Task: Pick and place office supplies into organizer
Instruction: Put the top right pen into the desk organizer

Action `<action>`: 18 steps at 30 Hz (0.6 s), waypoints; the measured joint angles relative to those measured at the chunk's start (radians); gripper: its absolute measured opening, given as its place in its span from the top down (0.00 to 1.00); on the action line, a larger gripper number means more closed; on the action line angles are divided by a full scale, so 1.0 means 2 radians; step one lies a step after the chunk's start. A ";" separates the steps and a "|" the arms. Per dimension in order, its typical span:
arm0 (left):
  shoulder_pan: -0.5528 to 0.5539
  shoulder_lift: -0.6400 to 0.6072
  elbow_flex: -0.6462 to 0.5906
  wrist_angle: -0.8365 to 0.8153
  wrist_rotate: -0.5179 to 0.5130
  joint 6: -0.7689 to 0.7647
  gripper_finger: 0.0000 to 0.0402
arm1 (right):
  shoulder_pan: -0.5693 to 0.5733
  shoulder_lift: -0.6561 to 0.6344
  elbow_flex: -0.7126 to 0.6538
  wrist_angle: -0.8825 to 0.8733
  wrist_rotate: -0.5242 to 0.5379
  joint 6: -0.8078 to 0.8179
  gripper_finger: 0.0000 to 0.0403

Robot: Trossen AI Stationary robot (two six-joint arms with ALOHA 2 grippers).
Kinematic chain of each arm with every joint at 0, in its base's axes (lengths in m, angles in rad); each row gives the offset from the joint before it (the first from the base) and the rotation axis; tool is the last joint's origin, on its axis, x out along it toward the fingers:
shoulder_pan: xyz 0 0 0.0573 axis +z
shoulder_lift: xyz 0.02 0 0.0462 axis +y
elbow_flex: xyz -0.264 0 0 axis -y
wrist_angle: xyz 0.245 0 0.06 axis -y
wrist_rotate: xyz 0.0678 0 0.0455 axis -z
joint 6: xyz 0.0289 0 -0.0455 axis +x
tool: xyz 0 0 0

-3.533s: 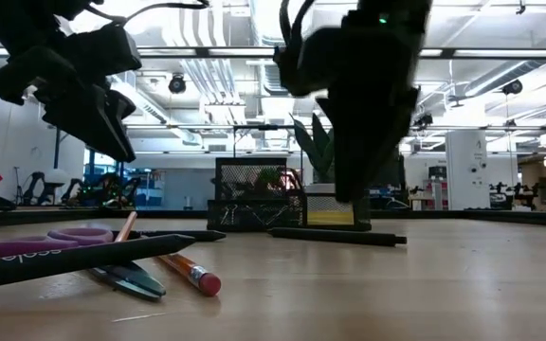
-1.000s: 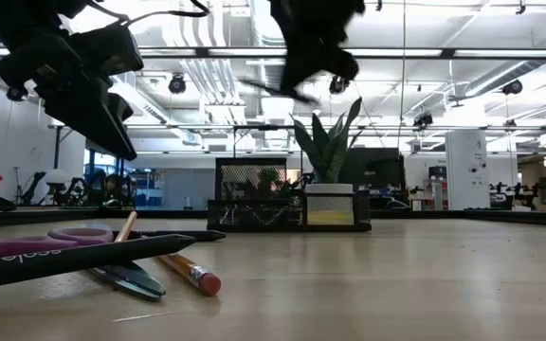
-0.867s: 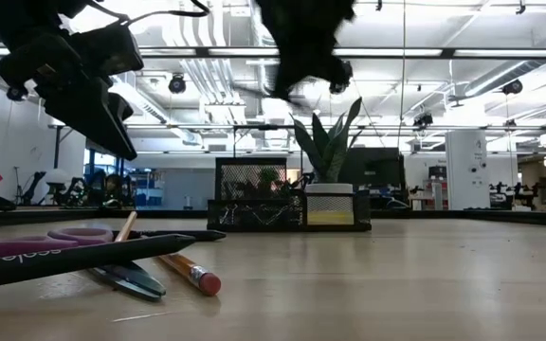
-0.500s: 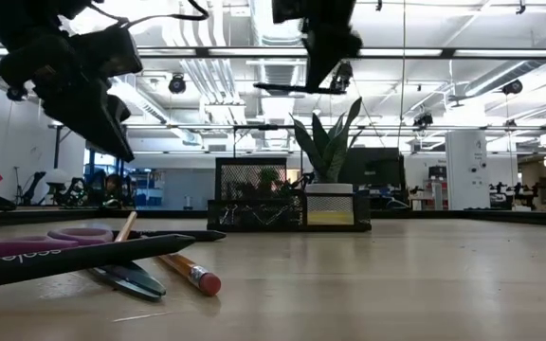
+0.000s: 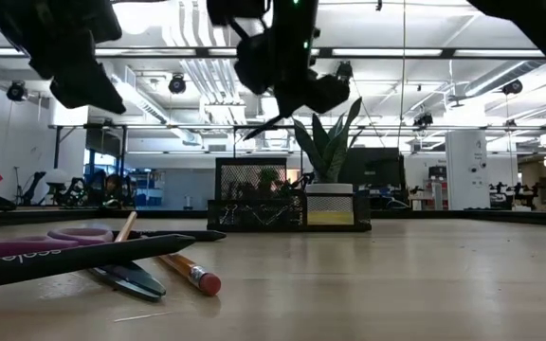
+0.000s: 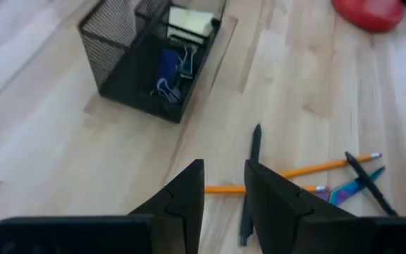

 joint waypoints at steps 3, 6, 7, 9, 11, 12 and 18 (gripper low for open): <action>0.000 -0.024 -0.001 -0.012 -0.014 0.000 0.78 | 0.012 0.000 0.006 -0.013 -0.016 0.017 0.97; 0.000 -0.040 -0.006 -0.012 -0.019 0.000 0.78 | 0.024 -0.001 0.002 -0.015 -0.018 0.020 0.97; 0.000 -0.042 -0.007 -0.012 -0.023 0.000 0.78 | 0.027 -0.002 0.001 -0.014 -0.027 0.022 0.97; 0.000 -0.044 -0.008 -0.012 -0.027 0.000 0.78 | 0.033 -0.003 -0.002 -0.014 -0.052 0.025 0.97; 0.000 -0.042 -0.008 -0.011 -0.028 0.000 0.78 | 0.034 0.000 -0.010 -0.013 -0.057 0.024 0.97; 0.000 -0.040 -0.008 -0.011 -0.029 0.000 0.78 | 0.033 0.001 -0.016 -0.013 -0.057 0.024 0.97; 0.000 -0.020 -0.008 -0.008 -0.029 0.000 0.78 | 0.030 0.002 -0.037 -0.011 -0.051 0.021 0.97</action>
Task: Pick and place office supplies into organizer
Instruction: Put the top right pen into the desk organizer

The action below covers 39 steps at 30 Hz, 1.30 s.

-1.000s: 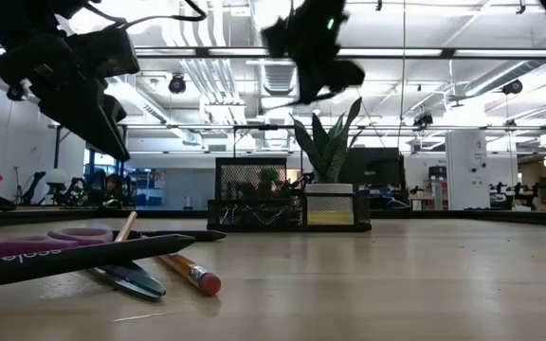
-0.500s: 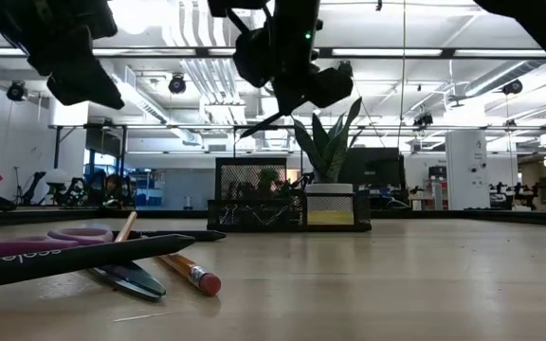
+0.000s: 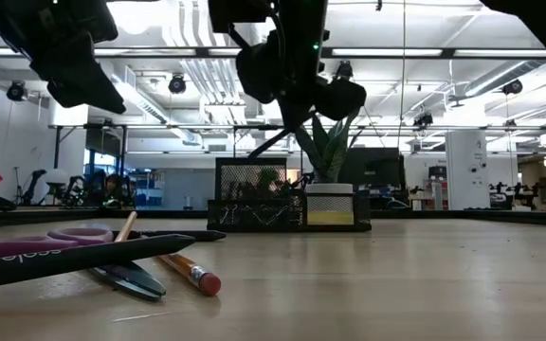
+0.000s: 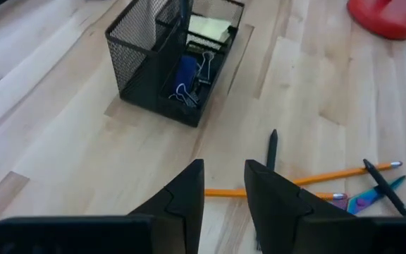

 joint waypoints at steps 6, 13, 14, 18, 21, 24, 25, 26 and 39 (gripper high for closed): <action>0.000 0.024 0.000 0.004 0.000 0.000 0.78 | -0.005 0.000 0.005 -0.004 0.001 0.005 0.97; 0.000 0.042 0.000 0.018 0.003 0.000 0.78 | -0.015 -0.001 0.014 -0.008 0.002 0.013 0.97; 0.000 0.044 0.000 0.018 0.003 0.000 0.78 | -0.017 -0.001 0.013 -0.008 0.001 0.013 0.97; 0.000 0.045 0.000 0.018 0.003 0.000 0.78 | -0.026 -0.001 0.004 -0.007 0.000 0.014 0.97; 0.000 0.043 0.000 0.019 0.003 0.000 0.78 | -0.030 -0.001 -0.004 -0.004 -0.002 0.005 0.97; 0.000 0.041 0.000 0.019 0.003 0.001 0.78 | -0.030 -0.001 -0.009 0.002 -0.003 0.003 0.97; 0.000 0.041 0.000 0.019 0.003 0.001 0.78 | -0.029 -0.001 -0.009 0.002 -0.006 0.002 0.97; 0.000 0.041 0.000 0.018 0.003 0.001 0.78 | -0.028 -0.001 -0.009 0.004 -0.011 0.002 0.97; 0.000 0.038 0.000 0.018 0.005 0.005 0.78 | -0.024 -0.001 -0.010 0.088 -0.041 -0.001 0.83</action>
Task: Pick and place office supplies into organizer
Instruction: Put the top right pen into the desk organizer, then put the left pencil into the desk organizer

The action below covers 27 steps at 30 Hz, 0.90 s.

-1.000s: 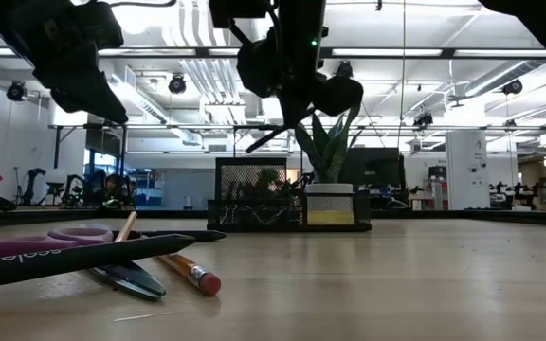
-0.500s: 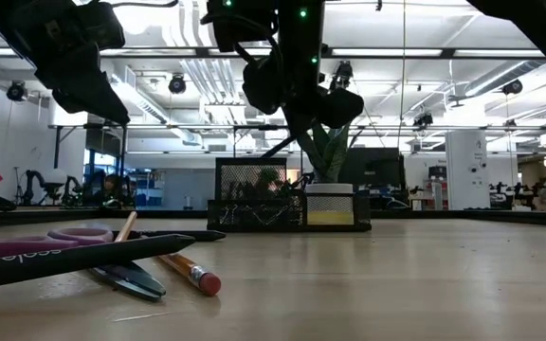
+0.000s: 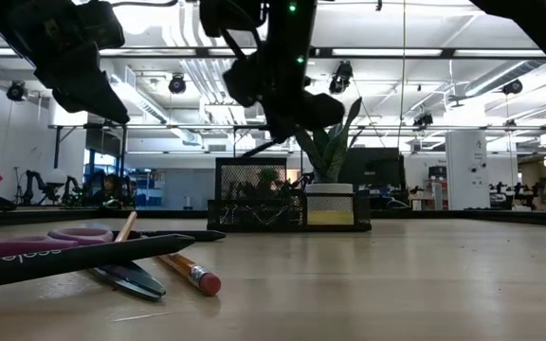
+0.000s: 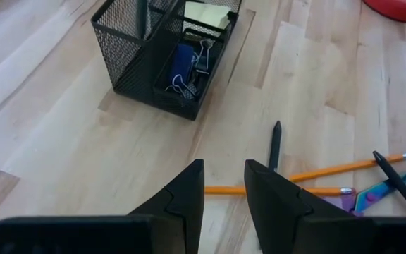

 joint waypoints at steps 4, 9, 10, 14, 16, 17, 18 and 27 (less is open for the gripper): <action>0.000 -0.001 0.000 -0.001 0.006 0.000 0.78 | 0.004 0.000 0.000 0.023 -0.001 -0.006 0.75; -0.001 -0.003 0.000 -0.001 0.014 0.000 0.78 | 0.013 0.000 0.002 0.019 -0.011 -0.008 0.70; -0.001 -0.003 0.000 -0.001 0.016 -0.001 0.78 | 0.017 0.000 0.004 0.016 -0.006 -0.008 0.69; -0.001 -0.003 0.000 -0.001 0.028 -0.001 0.78 | 0.036 -0.002 0.024 0.016 0.024 0.015 0.68; -0.001 -0.003 0.000 -0.001 0.041 -0.002 0.78 | 0.048 -0.004 0.036 0.013 0.012 0.067 0.68; -0.001 -0.003 0.000 -0.001 0.050 -0.004 0.78 | 0.054 -0.006 0.044 0.007 -0.012 0.113 0.68; -0.001 -0.003 0.000 -0.001 0.060 -0.005 0.78 | 0.059 -0.006 0.054 -0.002 -0.050 0.172 0.69; -0.001 -0.003 0.000 -0.001 0.110 -0.050 0.78 | 0.071 -0.010 0.049 0.075 -0.485 0.508 0.72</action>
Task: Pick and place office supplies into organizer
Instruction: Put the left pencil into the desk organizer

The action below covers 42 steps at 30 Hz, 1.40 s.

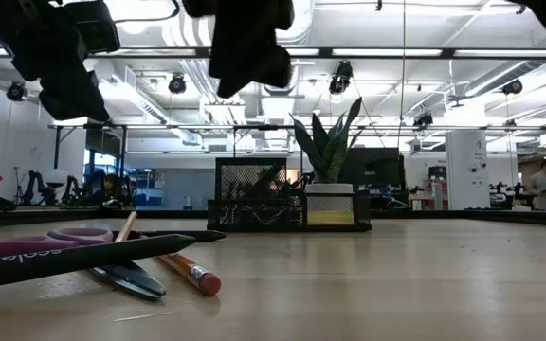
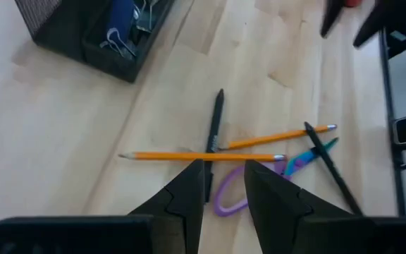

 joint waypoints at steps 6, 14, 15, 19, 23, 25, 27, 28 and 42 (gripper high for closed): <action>-0.021 0.001 0.000 0.000 0.023 -0.007 0.78 | 0.044 0.000 -0.054 0.003 0.045 -0.075 0.69; -0.053 0.005 -0.001 0.001 0.023 -0.007 0.78 | 0.049 0.000 -0.108 0.125 0.098 -0.084 0.65; -0.054 0.005 -0.002 0.000 0.023 -0.008 0.78 | 0.045 0.000 -0.113 0.151 0.103 -0.085 0.65; -0.061 0.005 -0.003 0.000 0.022 -0.009 0.78 | 0.026 0.002 -0.129 0.210 0.109 -0.088 0.63; -0.069 0.004 -0.003 0.000 0.022 -0.011 0.78 | 0.009 0.015 -0.120 0.216 0.109 -0.082 0.63; -0.072 0.003 -0.003 -0.001 0.022 -0.021 0.78 | 0.005 0.025 -0.106 0.217 0.109 -0.081 0.63; -0.076 0.003 -0.003 -0.001 0.022 -0.031 0.78 | 0.003 0.035 -0.088 0.219 0.109 -0.064 0.63; -0.078 0.003 -0.003 -0.002 0.022 -0.033 0.78 | 0.001 0.039 -0.081 0.220 0.108 -0.047 0.63; -0.125 0.005 -0.007 -0.018 0.016 -0.077 0.78 | -0.023 0.132 0.014 0.205 0.134 0.228 0.65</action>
